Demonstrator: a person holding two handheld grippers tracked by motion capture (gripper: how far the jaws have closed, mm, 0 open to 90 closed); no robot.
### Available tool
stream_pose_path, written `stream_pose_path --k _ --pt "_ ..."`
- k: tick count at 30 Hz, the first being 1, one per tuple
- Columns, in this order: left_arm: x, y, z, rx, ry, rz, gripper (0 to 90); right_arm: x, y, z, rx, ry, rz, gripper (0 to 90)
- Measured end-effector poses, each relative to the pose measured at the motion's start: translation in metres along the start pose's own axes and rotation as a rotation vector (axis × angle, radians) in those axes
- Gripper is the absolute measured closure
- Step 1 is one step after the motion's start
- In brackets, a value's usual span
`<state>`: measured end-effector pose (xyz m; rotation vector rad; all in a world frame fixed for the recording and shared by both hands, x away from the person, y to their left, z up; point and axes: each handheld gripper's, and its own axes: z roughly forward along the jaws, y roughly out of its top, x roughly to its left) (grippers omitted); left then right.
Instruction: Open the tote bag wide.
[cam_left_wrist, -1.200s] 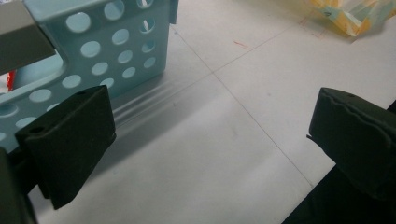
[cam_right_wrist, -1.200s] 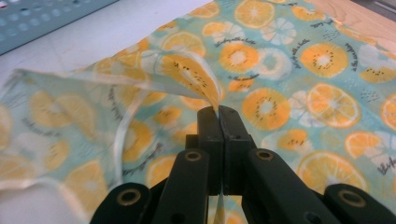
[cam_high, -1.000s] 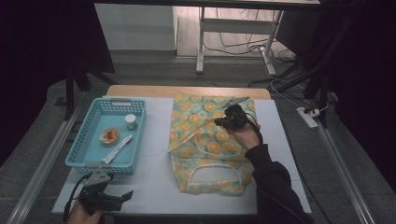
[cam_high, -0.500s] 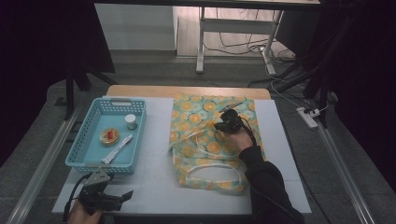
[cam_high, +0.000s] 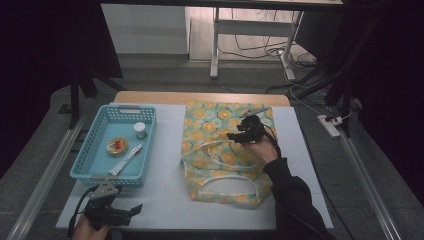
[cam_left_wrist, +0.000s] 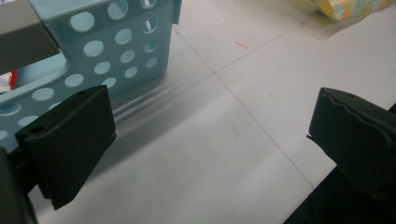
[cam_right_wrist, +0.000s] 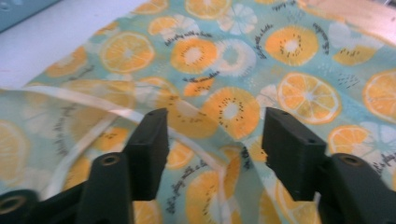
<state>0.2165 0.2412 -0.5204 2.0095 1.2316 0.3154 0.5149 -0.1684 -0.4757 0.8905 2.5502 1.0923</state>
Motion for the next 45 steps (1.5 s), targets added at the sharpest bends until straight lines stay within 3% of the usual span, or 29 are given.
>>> stream_pose_path --k 7,9,12,19,30,31,35,36,37,38,45 --pt "0.0 0.0 0.0 0.001 0.003 0.001 0.6 0.019 -0.006 -0.016 0.003 0.034 -0.05 16.3" --pt "0.0 0.0 0.0 0.002 0.003 0.002 0.6 0.028 -0.013 -0.02 0.014 0.052 -0.057 9.0" --pt "0.0 0.0 0.0 0.002 0.002 0.001 0.7 0.035 -0.022 -0.02 0.041 0.076 -0.058 4.8" --pt "0.0 0.0 0.0 0.002 0.002 0.0 0.6 0.047 -0.04 -0.019 0.094 0.101 -0.089 3.1" --pt "0.0 0.0 0.0 -0.001 0.0 0.004 0.6 0.046 -0.066 -0.004 0.191 0.054 -0.132 5.7" --pt "0.0 0.0 0.0 -0.001 0.0 0.005 0.7 0.046 -0.069 -0.002 0.2 0.038 -0.151 7.5" --pt "-0.001 0.0 0.0 0.0 0.002 0.005 0.7 0.048 -0.069 -0.006 0.194 0.064 -0.168 22.0" --pt "-0.001 0.0 0.0 0.0 0.002 0.005 0.7 0.048 -0.069 -0.006 0.194 0.064 -0.168 22.0" --pt "-0.001 0.0 0.0 0.001 0.003 0.005 0.7 0.048 -0.068 -0.007 0.196 0.067 -0.177 30.3" --pt "-0.001 0.0 0.0 0.001 0.003 0.006 0.8 0.048 -0.067 -0.01 0.194 0.082 -0.189 46.3" --pt "-0.001 0.0 0.0 0.002 0.004 0.009 0.8 0.049 -0.069 -0.015 0.189 0.108 -0.2 81.6"
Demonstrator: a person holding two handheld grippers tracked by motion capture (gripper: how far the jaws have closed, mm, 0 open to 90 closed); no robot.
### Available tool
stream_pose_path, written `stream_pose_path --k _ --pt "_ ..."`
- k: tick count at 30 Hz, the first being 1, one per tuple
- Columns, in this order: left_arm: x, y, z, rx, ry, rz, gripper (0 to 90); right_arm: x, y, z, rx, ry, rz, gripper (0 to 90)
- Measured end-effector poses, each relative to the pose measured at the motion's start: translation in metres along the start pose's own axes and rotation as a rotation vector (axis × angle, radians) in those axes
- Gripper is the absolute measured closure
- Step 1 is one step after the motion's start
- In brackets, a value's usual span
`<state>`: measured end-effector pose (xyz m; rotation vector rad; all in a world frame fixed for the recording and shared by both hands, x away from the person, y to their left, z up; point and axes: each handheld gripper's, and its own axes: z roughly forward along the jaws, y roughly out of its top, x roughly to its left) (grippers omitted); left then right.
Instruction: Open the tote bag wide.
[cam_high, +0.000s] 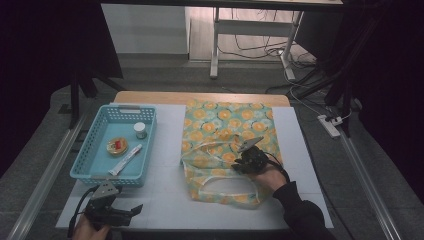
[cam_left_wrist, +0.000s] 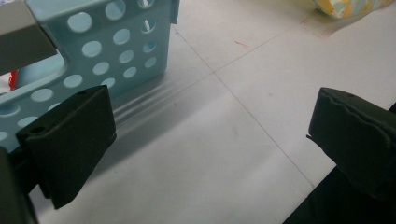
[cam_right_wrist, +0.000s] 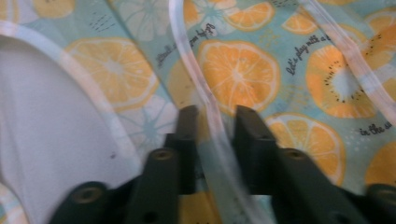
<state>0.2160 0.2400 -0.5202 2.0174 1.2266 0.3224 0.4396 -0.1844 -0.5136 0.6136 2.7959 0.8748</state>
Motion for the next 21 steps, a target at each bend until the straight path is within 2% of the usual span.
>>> stream_pose_path --k 1,2,10,14,21 --pt "0.0 0.0 0.0 0.0 0.0 0.0 0.8 0.001 0.0 0.0 0.002 0.007 -0.002 88.6" --pt "0.0 0.0 0.0 0.0 0.0 0.0 0.9 0.0 0.0 0.0 0.004 0.01 0.002 89.6" --pt "0.0 0.0 0.0 -0.001 -0.001 -0.002 0.9 -0.005 0.002 -0.004 -0.004 0.04 0.029 90.0" --pt "0.0 0.0 0.0 -0.001 -0.001 -0.002 0.9 -0.006 0.009 -0.012 -0.042 0.07 0.063 90.0" --pt "0.0 0.0 0.0 0.001 -0.001 -0.004 0.9 -0.006 0.02 -0.02 -0.085 0.096 0.082 90.0"
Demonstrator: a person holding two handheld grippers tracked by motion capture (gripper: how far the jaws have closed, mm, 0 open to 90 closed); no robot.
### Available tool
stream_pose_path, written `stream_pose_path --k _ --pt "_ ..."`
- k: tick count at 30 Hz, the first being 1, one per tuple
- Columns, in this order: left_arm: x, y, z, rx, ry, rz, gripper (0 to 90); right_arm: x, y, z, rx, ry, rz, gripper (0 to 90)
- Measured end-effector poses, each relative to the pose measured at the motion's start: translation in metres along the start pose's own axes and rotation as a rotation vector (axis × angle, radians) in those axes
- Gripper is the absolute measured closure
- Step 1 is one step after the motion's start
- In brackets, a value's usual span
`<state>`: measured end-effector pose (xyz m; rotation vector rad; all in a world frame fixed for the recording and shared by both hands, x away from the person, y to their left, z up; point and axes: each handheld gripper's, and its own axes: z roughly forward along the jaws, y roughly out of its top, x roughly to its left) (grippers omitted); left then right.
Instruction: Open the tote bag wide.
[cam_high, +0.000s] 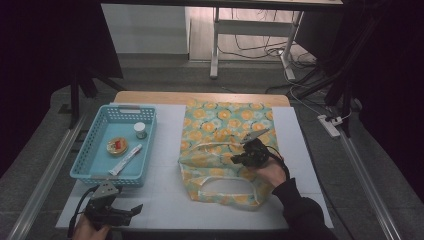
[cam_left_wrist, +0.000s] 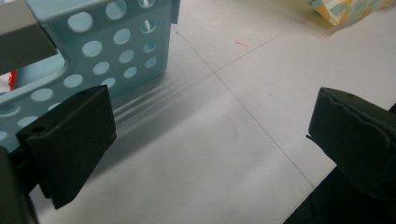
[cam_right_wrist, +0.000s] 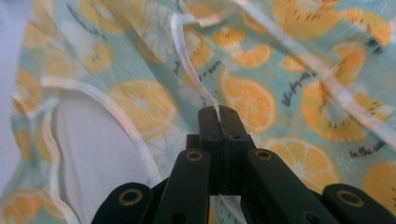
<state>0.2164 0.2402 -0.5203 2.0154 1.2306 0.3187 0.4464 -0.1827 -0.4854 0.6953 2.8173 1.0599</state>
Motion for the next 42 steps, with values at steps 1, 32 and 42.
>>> stream_pose_path --k 1,32,42 --pt "0.0 0.0 0.0 0.0 0.0 0.0 0.9 0.002 0.005 -0.002 -0.01 0.013 0.001 90.0" --pt "0.001 0.0 0.0 -0.004 -0.003 -0.004 0.9 0.014 0.097 -0.025 -0.15 0.02 -0.016 90.0" --pt "0.001 0.0 -0.001 -0.007 -0.004 -0.004 0.8 0.011 0.121 -0.031 -0.188 -0.003 -0.002 90.0"
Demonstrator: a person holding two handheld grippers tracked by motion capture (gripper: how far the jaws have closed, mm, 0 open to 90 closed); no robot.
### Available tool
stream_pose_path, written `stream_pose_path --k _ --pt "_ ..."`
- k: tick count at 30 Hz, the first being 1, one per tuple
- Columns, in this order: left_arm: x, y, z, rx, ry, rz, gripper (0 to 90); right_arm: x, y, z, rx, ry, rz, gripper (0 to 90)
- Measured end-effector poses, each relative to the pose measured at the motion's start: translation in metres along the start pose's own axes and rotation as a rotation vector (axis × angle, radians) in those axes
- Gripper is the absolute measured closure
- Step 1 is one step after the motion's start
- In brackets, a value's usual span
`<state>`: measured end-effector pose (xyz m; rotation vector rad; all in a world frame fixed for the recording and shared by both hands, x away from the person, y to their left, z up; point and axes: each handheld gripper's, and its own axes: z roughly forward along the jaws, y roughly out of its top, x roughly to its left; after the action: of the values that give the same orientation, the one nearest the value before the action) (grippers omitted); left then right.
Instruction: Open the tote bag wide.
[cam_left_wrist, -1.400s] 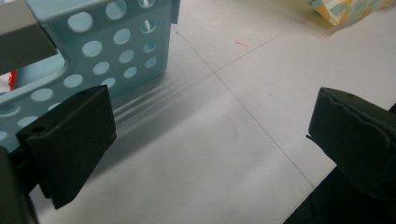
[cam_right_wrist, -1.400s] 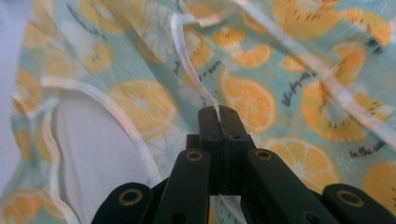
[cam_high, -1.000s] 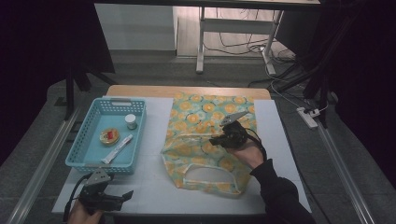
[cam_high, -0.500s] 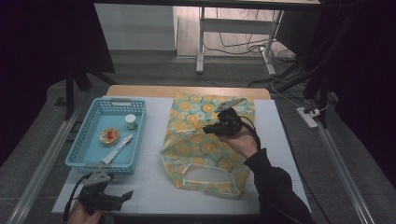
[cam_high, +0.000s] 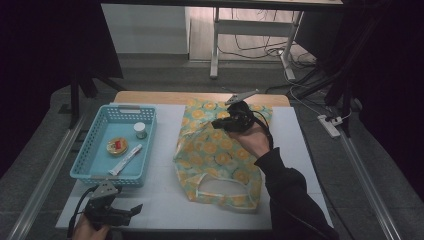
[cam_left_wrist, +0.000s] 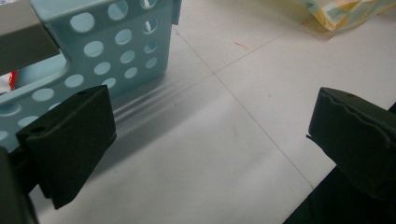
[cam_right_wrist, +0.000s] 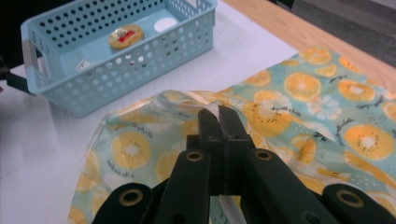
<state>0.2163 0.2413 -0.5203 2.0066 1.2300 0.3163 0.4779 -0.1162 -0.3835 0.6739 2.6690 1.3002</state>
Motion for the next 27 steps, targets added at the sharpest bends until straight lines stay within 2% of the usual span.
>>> stream_pose_path --k 14,17,27 --pt "0.0 0.0 0.0 -0.001 0.0 0.0 0.9 0.003 0.034 -0.016 -0.08 -0.031 -0.003 90.0" --pt "0.0 0.0 0.0 -0.001 -0.001 0.0 0.9 0.004 0.041 -0.018 -0.1 -0.028 0.008 90.0" --pt "0.0 0.0 0.0 -0.001 -0.003 -0.003 0.8 0.001 0.033 -0.005 -0.078 -0.021 0.036 90.0"
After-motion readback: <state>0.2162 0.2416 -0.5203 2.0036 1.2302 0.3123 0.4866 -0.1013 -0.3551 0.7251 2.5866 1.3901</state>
